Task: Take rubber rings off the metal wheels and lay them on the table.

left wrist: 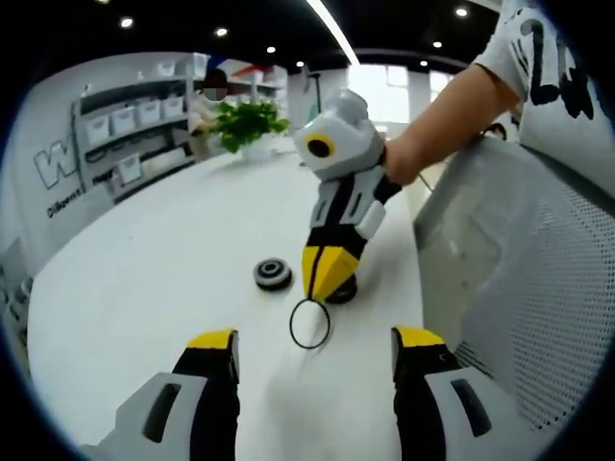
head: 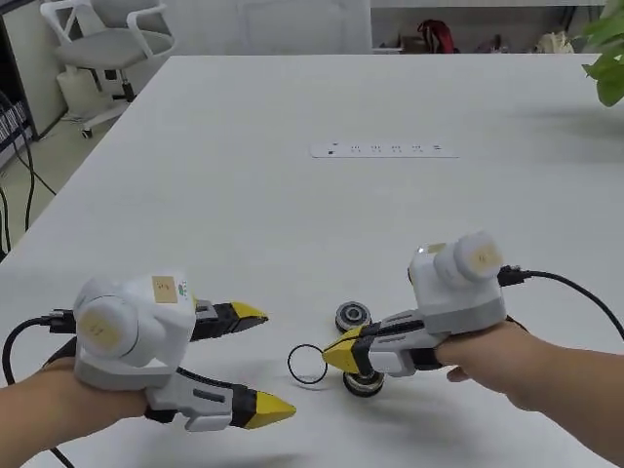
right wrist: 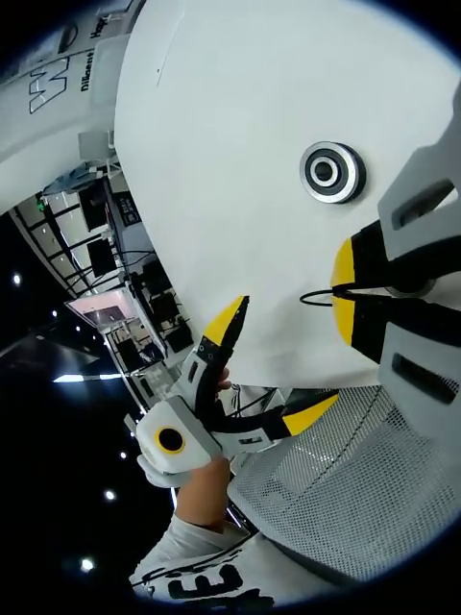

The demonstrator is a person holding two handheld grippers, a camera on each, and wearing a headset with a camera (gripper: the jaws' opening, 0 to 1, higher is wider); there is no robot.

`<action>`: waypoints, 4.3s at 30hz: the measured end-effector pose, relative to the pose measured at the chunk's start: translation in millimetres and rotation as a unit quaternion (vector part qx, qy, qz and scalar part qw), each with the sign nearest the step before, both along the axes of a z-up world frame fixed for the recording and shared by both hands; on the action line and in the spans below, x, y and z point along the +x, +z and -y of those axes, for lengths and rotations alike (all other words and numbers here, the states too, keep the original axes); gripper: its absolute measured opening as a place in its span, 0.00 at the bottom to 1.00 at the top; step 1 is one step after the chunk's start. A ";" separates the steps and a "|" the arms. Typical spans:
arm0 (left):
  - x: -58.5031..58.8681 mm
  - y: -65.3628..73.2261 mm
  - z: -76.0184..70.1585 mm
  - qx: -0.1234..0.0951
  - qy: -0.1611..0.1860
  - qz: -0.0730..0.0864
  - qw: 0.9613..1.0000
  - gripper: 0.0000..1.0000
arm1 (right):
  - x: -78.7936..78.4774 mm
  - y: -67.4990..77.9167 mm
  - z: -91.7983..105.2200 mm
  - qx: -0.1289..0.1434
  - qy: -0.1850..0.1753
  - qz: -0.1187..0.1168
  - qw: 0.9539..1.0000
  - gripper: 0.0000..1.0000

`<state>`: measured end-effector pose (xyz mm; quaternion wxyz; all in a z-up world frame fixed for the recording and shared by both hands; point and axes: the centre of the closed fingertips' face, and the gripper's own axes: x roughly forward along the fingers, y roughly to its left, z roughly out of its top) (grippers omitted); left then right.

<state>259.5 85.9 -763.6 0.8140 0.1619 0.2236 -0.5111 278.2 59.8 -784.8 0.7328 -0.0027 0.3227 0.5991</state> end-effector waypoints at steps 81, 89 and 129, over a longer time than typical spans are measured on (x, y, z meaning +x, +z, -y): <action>9.9 -29.7 91.5 0.033 -0.075 -0.032 0.996 0.21 | -9.2 -24.2 65.7 -0.058 0.048 0.082 0.994 0.16; 8.8 -29.5 93.0 0.026 -0.063 -0.029 0.997 0.20 | -9.2 -24.0 66.5 -0.058 0.046 0.085 0.994 0.15; 10.5 -27.9 91.2 0.027 -0.050 -0.010 0.998 0.13 | 5.4 -16.1 78.0 -0.029 -0.042 -0.003 0.999 0.00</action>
